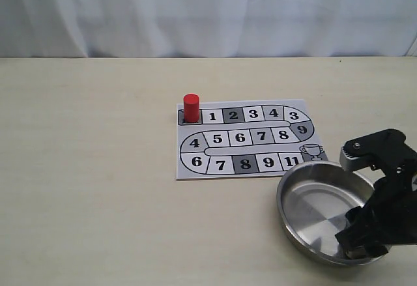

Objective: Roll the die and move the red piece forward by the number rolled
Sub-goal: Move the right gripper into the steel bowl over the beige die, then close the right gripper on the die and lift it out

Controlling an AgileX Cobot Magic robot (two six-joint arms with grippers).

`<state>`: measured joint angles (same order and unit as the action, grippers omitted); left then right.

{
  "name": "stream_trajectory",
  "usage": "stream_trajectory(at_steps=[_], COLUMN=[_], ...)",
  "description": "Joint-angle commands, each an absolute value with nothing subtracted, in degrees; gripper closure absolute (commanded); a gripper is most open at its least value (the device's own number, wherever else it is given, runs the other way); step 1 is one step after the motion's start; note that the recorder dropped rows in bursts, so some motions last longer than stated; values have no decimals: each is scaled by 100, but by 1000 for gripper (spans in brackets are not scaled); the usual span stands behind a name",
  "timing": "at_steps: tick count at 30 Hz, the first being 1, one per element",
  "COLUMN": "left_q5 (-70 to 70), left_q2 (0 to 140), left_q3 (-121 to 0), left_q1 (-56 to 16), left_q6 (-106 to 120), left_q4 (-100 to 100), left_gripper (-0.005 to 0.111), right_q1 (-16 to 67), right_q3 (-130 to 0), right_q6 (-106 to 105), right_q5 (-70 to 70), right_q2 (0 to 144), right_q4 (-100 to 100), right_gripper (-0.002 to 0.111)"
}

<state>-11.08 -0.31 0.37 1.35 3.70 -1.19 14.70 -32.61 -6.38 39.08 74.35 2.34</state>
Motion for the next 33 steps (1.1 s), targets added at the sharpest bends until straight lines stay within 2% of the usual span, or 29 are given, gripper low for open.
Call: stream_trajectory(at_steps=[1, 33], left_q5=[-1065, -1065], left_q2=[0, 0], left_q3=[0, 0], left_q1=[125, 125], left_q6=[356, 356], left_q4=[-80, -80], left_gripper=[107, 107], right_q1=[1479, 1479], right_q3=[-3236, -3227], right_q6=[-731, -375], right_q5=[3791, 2812], right_q2=[7642, 8953], right_q4=[187, -95], right_gripper=[47, 47])
